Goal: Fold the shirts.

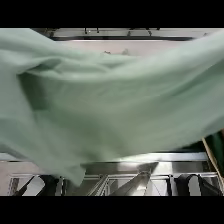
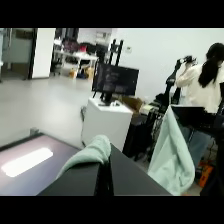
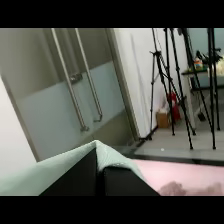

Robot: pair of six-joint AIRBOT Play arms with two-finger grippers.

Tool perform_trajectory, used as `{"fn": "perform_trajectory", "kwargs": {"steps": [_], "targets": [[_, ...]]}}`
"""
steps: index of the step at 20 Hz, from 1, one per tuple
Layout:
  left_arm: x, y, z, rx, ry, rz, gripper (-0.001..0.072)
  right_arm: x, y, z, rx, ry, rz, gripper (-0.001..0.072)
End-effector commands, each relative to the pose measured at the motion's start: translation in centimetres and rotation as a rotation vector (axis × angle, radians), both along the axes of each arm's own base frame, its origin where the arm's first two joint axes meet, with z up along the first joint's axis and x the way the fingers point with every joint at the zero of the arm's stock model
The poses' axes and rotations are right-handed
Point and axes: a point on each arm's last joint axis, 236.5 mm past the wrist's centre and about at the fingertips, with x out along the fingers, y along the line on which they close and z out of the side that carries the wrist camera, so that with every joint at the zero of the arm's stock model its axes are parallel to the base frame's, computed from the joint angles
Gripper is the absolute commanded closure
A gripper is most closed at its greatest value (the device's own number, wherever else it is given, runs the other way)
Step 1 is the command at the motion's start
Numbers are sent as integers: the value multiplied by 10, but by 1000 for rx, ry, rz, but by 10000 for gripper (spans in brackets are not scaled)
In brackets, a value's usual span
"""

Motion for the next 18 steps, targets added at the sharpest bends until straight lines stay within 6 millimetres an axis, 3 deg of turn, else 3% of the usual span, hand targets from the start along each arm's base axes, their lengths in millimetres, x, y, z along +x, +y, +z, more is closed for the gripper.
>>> {"fn": "perform_trajectory", "kwargs": {"steps": [1,3,8,11,13,16,18], "targets": [[75,12,-72,152,246,80,684,39,-22,-63,-34,222,-23,693],[116,14,-126,211,399,72,683,69,-29,-115,8,372,23,693],[191,-12,-270,343,722,-41,683,147,-10,-254,66,663,131,693],[243,1,-356,329,876,18,683,197,-18,-340,81,802,55,693],[269,11,-410,285,969,48,682,220,-26,-393,127,869,30,693],[295,22,-487,245,1080,81,682,247,-29,-441,232,920,37,694],[310,24,-507,229,1097,67,682,265,-30,-458,264,938,41,694]]}}
